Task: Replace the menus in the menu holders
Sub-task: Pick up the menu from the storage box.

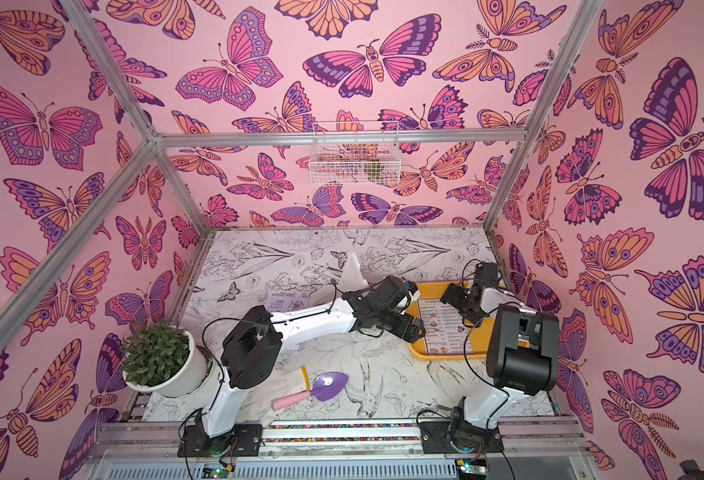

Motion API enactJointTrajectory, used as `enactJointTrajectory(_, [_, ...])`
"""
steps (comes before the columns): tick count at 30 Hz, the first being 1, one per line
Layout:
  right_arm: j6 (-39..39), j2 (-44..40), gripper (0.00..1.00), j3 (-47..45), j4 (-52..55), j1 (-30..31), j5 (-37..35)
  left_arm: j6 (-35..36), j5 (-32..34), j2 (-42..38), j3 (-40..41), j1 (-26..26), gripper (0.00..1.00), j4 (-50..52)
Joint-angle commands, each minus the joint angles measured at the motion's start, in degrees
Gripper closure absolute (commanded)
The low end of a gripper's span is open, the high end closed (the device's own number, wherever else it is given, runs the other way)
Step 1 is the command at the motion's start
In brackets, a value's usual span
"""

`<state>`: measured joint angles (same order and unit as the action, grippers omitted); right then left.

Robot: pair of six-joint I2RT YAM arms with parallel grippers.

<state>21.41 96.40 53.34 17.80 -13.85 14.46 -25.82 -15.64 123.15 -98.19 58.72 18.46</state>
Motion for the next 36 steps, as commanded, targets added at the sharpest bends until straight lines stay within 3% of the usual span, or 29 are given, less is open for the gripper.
enactJointTrajectory(1, [0.38, 0.98, 0.06, -3.28, 7.50, 1.37, 4.39, 1.09, -2.31, 1.46, -1.38, -0.40, 0.09, 1.66])
enactJointTrajectory(13, [4.28, -3.12, 0.07, -7.88, 6.04, 5.39, 10.30, -0.96, 1.38, 3.03, -3.63, -0.84, 0.11, 4.00])
enactJointTrajectory(22, [5.84, -7.62, 0.07, -9.72, 5.21, 6.46, 12.69, -2.35, 10.01, 1.50, -3.17, -0.82, 0.13, 6.42])
enactJointTrajectory(33, [5.13, -10.09, 0.07, -10.36, 6.93, 6.43, 12.28, -7.42, 6.06, -3.33, 0.01, 1.62, 0.16, 6.33])
enactJointTrajectory(36, [5.21, -10.69, 0.07, -10.70, 6.63, 6.44, 12.34, -9.59, 9.63, -2.91, 0.52, 1.82, 0.18, 6.50])
